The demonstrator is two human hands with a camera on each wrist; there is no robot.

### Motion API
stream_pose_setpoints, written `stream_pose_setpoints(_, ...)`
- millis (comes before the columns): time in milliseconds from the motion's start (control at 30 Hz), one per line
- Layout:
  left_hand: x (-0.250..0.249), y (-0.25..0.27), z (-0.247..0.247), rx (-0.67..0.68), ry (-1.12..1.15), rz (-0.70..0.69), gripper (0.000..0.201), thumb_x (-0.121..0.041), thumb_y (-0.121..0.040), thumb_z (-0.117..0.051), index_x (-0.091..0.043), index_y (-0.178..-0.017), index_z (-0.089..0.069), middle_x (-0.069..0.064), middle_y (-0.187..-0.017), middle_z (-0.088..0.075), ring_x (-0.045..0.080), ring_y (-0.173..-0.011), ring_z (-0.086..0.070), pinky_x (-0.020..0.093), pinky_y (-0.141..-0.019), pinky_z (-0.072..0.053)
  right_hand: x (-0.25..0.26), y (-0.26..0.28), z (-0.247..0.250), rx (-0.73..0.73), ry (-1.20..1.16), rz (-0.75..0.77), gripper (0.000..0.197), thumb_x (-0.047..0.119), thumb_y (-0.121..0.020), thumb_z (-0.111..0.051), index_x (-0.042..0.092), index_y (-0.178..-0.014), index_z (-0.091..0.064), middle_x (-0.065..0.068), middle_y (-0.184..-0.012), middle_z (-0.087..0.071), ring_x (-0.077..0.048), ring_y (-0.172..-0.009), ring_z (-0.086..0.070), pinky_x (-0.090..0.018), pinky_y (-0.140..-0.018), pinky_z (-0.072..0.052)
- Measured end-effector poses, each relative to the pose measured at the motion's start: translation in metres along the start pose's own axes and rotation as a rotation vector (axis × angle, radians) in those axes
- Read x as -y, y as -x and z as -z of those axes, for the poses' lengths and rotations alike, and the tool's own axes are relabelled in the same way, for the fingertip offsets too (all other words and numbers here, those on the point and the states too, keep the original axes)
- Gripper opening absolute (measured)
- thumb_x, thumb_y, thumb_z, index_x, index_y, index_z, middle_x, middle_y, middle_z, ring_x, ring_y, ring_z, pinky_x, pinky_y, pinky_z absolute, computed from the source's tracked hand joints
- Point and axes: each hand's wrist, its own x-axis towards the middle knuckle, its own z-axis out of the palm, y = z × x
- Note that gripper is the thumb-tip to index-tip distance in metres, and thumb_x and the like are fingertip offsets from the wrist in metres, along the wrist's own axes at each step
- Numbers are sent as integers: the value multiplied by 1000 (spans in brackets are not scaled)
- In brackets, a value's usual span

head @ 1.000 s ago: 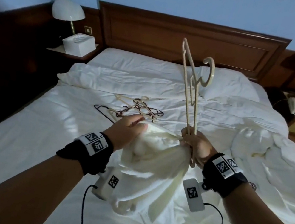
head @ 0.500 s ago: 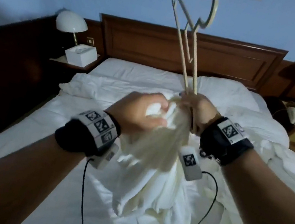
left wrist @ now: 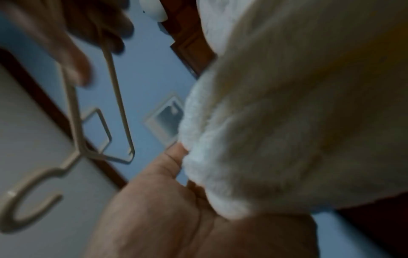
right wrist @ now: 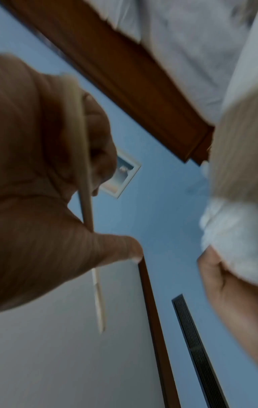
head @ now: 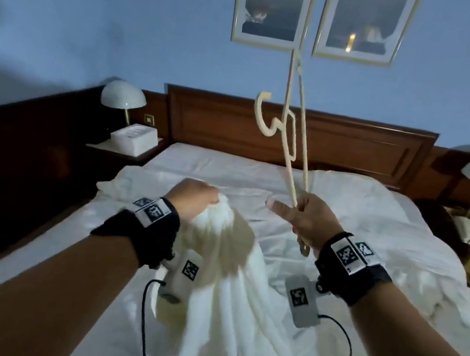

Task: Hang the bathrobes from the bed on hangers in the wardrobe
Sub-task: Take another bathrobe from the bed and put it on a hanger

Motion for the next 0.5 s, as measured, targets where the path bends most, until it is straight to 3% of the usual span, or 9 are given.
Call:
stream_pose_setpoints(33, 24, -1, -11, 19, 83, 129, 19, -21, -87, -59, -15, -69, -60, 6, -77, -59, 23, -73, -55, 40, -83, -52, -22, 11, -7, 43, -26, -26, 69, 72, -59, -75, 12, -65, -41, -12, -51, -43, -23, -37, -40, -30, -40, -36)
stream_pose_setpoints(100, 67, -1, -33, 24, 264, 300, 14, -22, -85, -58, -15, -73, -61, 7, -76, -60, 25, -76, -57, 45, -89, -51, -64, 35, -26, 164, -129, -66, 72, 76, -64, -68, 9, -59, -42, -14, -50, -37, -22, -37, -36, -26, -40, -30)
stream_pose_setpoints(200, 106, 11, -59, 54, 593, 429, 22, -21, -75, -63, -3, -88, -67, 16, -79, -63, 27, -68, -60, 39, -73, -51, -119, 62, -54, 202, -384, -203, 54, 70, -77, -60, 22, -67, -37, -4, -60, -25, -16, -49, -28, -30, -50, -19)
stream_pose_setpoints(267, 117, 17, -69, 78, 748, 418, 32, -18, -71, -67, 3, -96, -70, 22, -89, -67, 28, -74, -65, 35, -74, -55, -145, 75, -66, 137, -489, -370, 38, 55, -92, -51, 22, -78, -39, 1, -64, -28, -14, -54, -31, -29, -51, -20)
stream_pose_setpoints(333, 118, 20, -73, 56, 861, 374, 26, -14, -78, -68, 3, -96, -70, 26, -98, -68, 33, -86, -67, 46, -91, -51, -160, 84, -72, 56, -538, -489, 29, 41, -99, -44, 20, -78, -40, 3, -60, -33, -14, -52, -36, -26, -49, -24)
stream_pose_setpoints(400, 115, 22, -75, 20, 870, 317, 14, -10, -89, -62, 1, -89, -70, 23, -91, -69, 32, -82, -67, 47, -89, -50, -170, 87, -69, -21, -517, -524, 29, 33, -99, -40, 20, -73, -38, 5, -54, -33, -14, -50, -35, -26, -48, -22)
stream_pose_setpoints(500, 114, 23, -74, 17, 799, 227, 11, -9, -90, -63, -1, -92, -70, 22, -91, -68, 34, -86, -65, 48, -85, -50, -175, 81, -57, -93, -494, -479, 30, 29, -99, -39, 19, -71, -38, 5, -51, -30, -15, -51, -32, -29, -49, -18)
